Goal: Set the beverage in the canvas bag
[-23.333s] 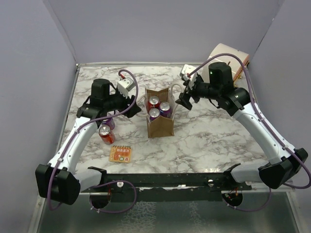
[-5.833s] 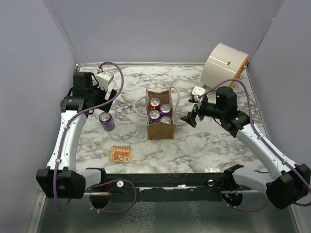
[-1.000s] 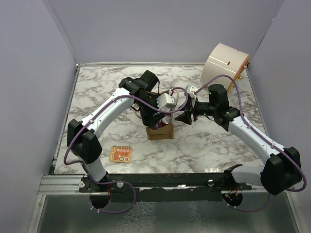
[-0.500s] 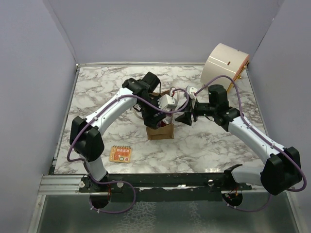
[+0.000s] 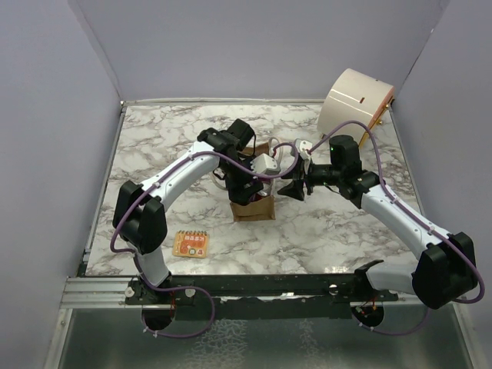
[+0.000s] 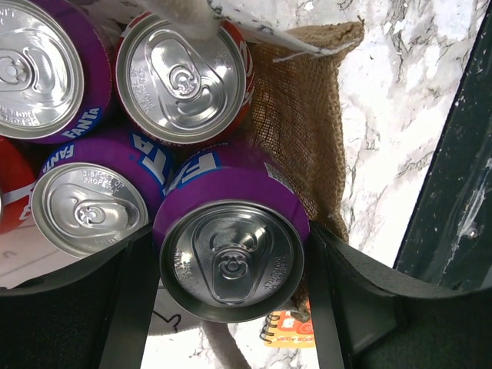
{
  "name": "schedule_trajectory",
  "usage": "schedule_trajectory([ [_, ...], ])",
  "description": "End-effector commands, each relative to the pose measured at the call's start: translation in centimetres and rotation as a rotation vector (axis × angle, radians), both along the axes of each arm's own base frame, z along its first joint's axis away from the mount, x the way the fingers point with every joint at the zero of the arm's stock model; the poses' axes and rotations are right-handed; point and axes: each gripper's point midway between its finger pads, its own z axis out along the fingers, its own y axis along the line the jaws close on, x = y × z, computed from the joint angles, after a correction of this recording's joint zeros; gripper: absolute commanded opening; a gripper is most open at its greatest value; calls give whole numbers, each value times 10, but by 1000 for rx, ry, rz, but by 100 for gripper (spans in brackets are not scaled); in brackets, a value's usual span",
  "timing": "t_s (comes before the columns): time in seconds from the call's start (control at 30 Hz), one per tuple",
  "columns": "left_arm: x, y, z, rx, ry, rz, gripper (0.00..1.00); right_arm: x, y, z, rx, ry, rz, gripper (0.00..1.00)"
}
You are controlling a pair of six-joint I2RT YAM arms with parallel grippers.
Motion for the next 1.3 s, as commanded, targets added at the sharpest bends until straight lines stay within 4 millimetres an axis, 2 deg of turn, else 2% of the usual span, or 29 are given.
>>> schedule_trajectory([
  [0.0,-15,-1,-5,-7,40,-31,20,-6,2,9,22,-45,45,54],
  [0.5,-12,1,-20,20,33,-6,30,-9,1,8,16,-61,57,54],
  [0.73,-14,3,-20,29,35,-2,43,-9,1,9,17,-63,55,54],
  [1.27,-22,5,-21,50,75,-7,64,-9,0,9,18,-68,54,54],
])
